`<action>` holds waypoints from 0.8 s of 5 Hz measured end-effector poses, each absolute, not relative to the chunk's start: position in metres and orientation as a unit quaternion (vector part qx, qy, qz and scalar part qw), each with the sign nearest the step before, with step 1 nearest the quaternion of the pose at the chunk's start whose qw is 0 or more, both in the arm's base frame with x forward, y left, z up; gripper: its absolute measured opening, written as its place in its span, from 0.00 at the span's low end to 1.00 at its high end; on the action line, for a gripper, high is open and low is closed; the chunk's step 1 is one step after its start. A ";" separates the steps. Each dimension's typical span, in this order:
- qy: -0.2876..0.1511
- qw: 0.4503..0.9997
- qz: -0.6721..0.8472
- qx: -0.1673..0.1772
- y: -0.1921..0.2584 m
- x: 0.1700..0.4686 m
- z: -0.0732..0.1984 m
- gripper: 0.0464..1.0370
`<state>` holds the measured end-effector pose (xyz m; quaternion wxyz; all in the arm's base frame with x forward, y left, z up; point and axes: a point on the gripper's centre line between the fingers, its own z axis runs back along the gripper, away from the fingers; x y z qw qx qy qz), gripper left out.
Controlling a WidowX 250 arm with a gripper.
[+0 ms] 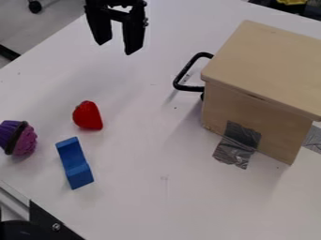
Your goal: Open the drawer
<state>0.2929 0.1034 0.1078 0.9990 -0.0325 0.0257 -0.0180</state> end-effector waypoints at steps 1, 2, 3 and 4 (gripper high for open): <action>0.039 0.998 -0.018 -0.038 0.102 0.291 0.099 0.96; 0.003 0.999 -0.033 -0.019 0.098 0.306 0.092 0.96; -0.019 0.998 -0.061 -0.018 0.077 0.316 0.081 0.96; -0.033 0.997 -0.070 -0.007 0.063 0.317 0.066 0.96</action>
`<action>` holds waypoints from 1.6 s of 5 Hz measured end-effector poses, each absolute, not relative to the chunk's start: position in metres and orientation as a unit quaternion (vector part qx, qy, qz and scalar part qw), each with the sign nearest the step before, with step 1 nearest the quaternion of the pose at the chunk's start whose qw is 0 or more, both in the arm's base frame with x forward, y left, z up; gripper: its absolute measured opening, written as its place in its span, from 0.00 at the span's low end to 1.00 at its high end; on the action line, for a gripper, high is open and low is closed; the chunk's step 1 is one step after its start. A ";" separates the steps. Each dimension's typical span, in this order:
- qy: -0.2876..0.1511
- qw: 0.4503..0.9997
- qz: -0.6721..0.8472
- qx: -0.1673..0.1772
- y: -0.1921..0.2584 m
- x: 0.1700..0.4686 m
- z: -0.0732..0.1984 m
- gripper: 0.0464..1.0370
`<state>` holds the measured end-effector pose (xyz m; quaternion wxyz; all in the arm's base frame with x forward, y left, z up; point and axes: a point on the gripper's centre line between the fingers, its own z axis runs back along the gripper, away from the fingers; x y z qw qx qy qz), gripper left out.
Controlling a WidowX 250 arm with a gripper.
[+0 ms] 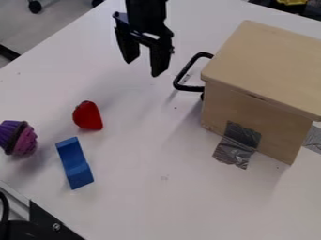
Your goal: Open the drawer
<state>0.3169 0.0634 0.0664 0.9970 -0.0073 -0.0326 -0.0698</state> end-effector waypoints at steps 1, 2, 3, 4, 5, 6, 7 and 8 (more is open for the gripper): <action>-0.043 0.996 -0.074 -0.007 0.054 0.304 0.055 0.96; -0.073 0.995 -0.061 -0.001 0.055 0.315 0.054 0.96; -0.093 0.994 -0.051 0.003 0.055 0.329 0.043 0.96; -0.119 0.992 -0.041 0.001 0.055 0.337 0.046 0.96; -0.120 0.992 -0.031 -0.009 0.055 0.338 0.046 0.96; -0.118 0.993 -0.028 -0.017 0.055 0.343 0.057 0.96; -0.133 0.991 -0.020 -0.026 0.054 0.351 0.063 0.96; -0.146 0.989 -0.017 -0.022 0.056 0.359 0.064 0.96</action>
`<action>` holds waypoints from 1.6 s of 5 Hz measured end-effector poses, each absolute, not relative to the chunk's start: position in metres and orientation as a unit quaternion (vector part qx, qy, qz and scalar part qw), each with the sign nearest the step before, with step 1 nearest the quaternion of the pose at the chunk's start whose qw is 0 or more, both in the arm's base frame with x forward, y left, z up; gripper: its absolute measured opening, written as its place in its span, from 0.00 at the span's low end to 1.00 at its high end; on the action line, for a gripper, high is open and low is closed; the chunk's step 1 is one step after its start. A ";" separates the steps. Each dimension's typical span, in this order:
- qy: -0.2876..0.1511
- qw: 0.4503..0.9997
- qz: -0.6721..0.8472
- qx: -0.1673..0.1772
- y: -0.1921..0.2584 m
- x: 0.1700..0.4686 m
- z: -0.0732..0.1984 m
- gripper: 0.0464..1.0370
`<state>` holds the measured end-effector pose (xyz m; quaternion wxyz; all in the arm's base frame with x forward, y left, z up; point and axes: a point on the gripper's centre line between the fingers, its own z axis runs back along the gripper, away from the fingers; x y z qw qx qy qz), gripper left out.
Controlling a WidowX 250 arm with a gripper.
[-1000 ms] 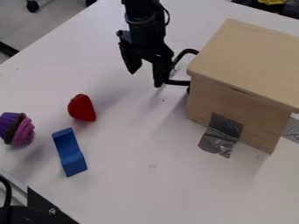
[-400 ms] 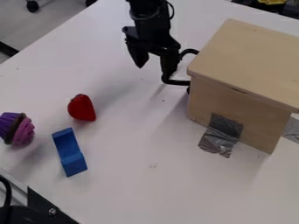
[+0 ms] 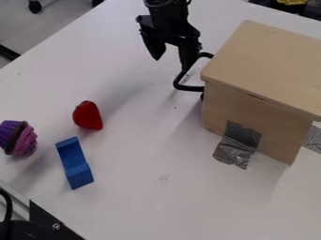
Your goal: Open the drawer
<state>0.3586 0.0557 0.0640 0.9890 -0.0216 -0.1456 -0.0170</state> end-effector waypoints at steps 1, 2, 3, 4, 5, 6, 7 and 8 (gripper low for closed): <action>-0.144 0.989 -0.007 -0.021 0.060 0.360 0.058 0.96; -0.148 0.989 -0.001 -0.016 0.063 0.361 0.057 0.96; -0.136 0.991 0.005 -0.016 0.065 0.365 0.045 0.96; -0.139 0.990 0.012 -0.016 0.065 0.368 0.041 0.96; -0.138 0.990 0.017 -0.020 0.064 0.368 0.041 0.96; -0.131 0.991 0.017 -0.028 0.059 0.375 0.033 0.96; -0.130 0.991 0.016 -0.030 0.058 0.375 0.032 0.96; -0.124 0.992 0.013 -0.033 0.058 0.378 0.030 0.92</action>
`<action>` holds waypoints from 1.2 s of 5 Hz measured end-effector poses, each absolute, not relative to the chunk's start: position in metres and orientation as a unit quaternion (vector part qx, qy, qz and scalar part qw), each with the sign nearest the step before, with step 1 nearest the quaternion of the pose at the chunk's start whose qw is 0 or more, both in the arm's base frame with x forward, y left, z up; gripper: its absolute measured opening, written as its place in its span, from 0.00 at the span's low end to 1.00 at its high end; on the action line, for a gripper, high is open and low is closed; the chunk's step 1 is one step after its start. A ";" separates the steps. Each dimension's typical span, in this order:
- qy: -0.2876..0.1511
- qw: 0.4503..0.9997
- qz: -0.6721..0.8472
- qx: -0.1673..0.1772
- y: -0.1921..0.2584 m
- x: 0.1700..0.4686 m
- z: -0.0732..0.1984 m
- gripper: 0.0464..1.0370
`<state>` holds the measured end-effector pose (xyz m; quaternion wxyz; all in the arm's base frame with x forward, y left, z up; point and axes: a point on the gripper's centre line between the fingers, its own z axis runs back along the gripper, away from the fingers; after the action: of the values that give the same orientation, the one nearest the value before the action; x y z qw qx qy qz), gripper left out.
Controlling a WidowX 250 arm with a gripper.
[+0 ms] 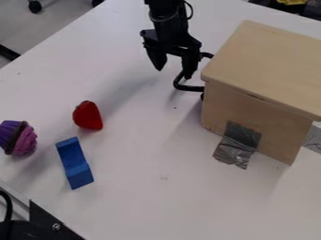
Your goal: Open the drawer
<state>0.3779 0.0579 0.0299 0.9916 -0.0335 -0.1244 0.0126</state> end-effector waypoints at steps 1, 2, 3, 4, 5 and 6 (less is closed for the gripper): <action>-0.123 0.992 0.012 -0.033 0.056 0.376 0.026 0.65; -0.123 0.992 0.015 -0.031 0.057 0.376 0.026 0.35; -0.124 0.992 0.014 -0.030 0.057 0.374 0.023 0.13; -0.120 0.992 0.017 -0.031 0.057 0.373 0.023 0.08; -0.118 0.992 0.017 -0.030 0.059 0.371 0.022 0.07; -0.115 0.993 0.019 -0.025 0.067 0.369 0.022 0.07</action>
<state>0.3689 0.0665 0.0216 0.9929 -0.0248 -0.1149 0.0194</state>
